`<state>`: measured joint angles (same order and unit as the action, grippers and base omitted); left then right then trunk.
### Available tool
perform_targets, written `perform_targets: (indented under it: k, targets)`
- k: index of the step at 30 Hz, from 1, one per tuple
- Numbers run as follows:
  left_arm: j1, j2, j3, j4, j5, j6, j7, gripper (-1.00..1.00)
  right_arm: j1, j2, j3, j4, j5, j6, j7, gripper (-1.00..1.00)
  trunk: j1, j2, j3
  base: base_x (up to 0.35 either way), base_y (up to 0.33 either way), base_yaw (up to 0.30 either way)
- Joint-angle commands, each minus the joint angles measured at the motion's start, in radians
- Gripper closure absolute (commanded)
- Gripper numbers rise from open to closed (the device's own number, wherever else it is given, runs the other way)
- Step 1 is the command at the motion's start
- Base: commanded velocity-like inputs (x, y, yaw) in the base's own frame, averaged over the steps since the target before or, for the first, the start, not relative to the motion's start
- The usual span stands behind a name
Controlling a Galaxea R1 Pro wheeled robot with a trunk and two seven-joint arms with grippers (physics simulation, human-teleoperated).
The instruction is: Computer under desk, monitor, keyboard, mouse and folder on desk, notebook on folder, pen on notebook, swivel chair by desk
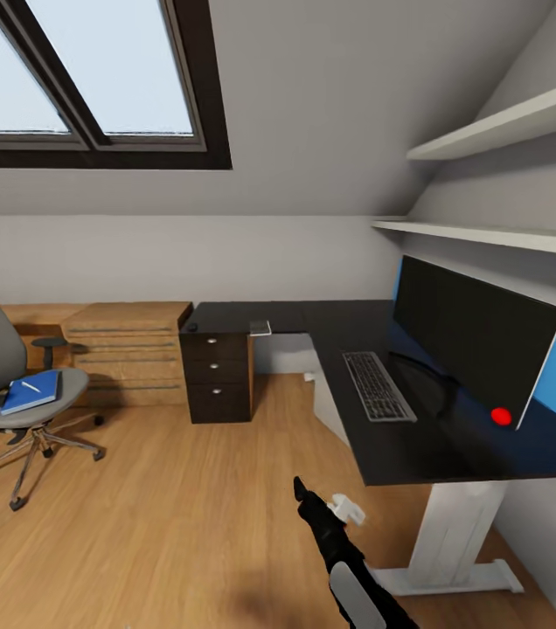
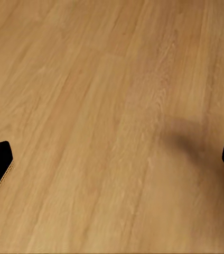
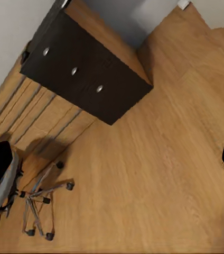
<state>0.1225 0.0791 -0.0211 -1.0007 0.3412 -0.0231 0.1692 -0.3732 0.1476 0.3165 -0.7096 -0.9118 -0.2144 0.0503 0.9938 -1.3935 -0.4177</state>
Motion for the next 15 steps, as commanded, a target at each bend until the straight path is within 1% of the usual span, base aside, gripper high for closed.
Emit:
perform_targets:
  k: [1,3,7,10,12,15]
  targets:
    - [0.0,0.0,-0.003,-0.001,0.009,-0.002,0.005,-1.0,-0.001,0.007,0.114,-0.001,0.142,-0.007,-0.178,-1.0,0.001,-0.001,-0.001,0.277,0.182,0.0]
    - [0.0,-0.001,-0.003,-0.001,0.009,-0.001,0.005,-1.0,-0.001,0.027,0.161,-0.001,0.182,-0.009,-0.285,-1.0,0.001,-0.001,-0.001,0.278,0.158,0.0]
    - [0.0,-0.001,-0.003,-0.001,0.009,-0.001,0.006,-1.0,-0.001,0.027,0.201,-0.001,0.21,-0.008,-0.332,-1.0,0.001,-0.001,-0.001,0.285,0.145,0.0]
    - [0.0,-0.001,-0.003,-0.001,0.009,-0.001,0.005,-1.0,-0.001,0.027,0.213,-0.003,0.222,-0.006,-0.358,-1.0,0.001,-0.001,-0.001,0.302,0.148,0.0]
    - [0.0,-0.001,-0.003,-0.001,0.009,-0.001,0.006,-1.0,-0.001,0.027,0.218,-0.006,0.227,-0.003,-0.398,-1.0,0.001,-0.001,-0.001,0.306,0.15,0.0]
    - [0.0,-0.001,-0.003,0.0,0.009,0.0,0.006,-1.0,-0.001,0.027,0.221,-0.008,0.23,0.0,-0.435,-1.0,0.001,-0.001,-0.001,0.303,0.151,0.0]
